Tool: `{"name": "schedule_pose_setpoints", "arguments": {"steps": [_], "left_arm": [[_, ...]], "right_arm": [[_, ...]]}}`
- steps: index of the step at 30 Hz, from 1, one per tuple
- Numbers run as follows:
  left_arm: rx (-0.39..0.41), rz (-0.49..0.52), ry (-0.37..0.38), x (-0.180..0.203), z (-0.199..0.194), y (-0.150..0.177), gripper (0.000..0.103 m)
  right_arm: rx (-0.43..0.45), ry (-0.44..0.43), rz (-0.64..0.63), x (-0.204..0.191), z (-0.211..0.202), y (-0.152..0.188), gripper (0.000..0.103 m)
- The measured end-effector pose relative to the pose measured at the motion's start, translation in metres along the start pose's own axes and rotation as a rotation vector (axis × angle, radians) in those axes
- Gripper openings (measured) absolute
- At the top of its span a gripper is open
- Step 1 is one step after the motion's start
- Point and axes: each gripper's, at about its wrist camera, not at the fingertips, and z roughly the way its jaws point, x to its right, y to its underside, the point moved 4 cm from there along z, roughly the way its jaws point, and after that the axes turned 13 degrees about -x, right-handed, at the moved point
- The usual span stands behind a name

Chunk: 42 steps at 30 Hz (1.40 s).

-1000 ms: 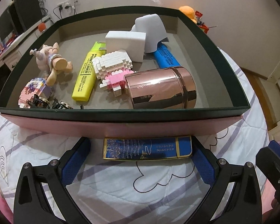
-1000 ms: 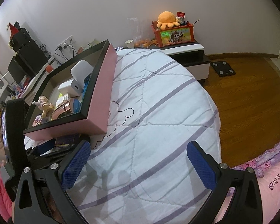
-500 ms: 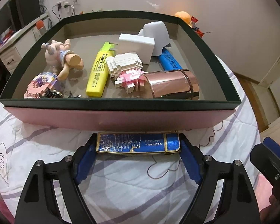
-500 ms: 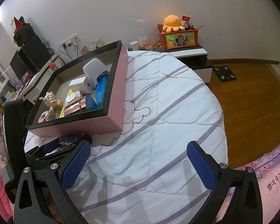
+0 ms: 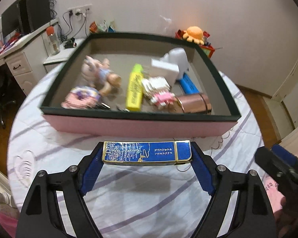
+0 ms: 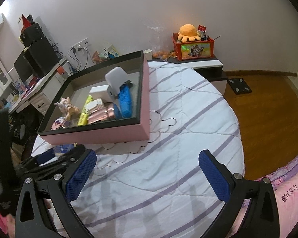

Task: Organize rigid objects
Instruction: 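Lift the blue tin box with the left gripper and release it in the box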

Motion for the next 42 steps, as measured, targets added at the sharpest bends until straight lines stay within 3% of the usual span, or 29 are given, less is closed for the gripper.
{"name": "schedule_pose_setpoints", "arguments": {"steps": [6,13,21,26,33,36,42], "left_arm": [[0.061,-0.004,-0.004,-0.030,-0.028,-0.024,0.083],[0.082,0.031,-0.014,-0.045,-0.022,-0.082,0.083],[0.035,0.048,-0.003,-0.054,0.025,-0.149,0.083],[-0.056,0.058,-0.011,-0.056,0.065,-0.178,0.083],[-0.165,0.086,-0.014,-0.053,0.091,-0.185,0.087],[-0.161,0.097,-0.036,-0.049,0.089,-0.182,0.099],[-0.100,0.107,-0.072,-0.047,0.067,-0.173,0.100]], "right_arm": [[0.007,0.003,-0.042,-0.028,0.000,-0.006,0.103],[0.044,0.023,-0.066,-0.050,0.000,-0.036,0.103],[0.038,0.047,-0.074,-0.059,0.027,-0.081,0.103],[0.004,0.048,-0.067,-0.057,0.051,-0.100,0.103],[-0.018,0.035,-0.062,-0.054,0.069,-0.114,0.103],[-0.029,0.027,-0.059,-0.053,0.074,-0.113,0.103],[-0.023,0.026,-0.059,-0.054,0.064,-0.104,0.103]]}}
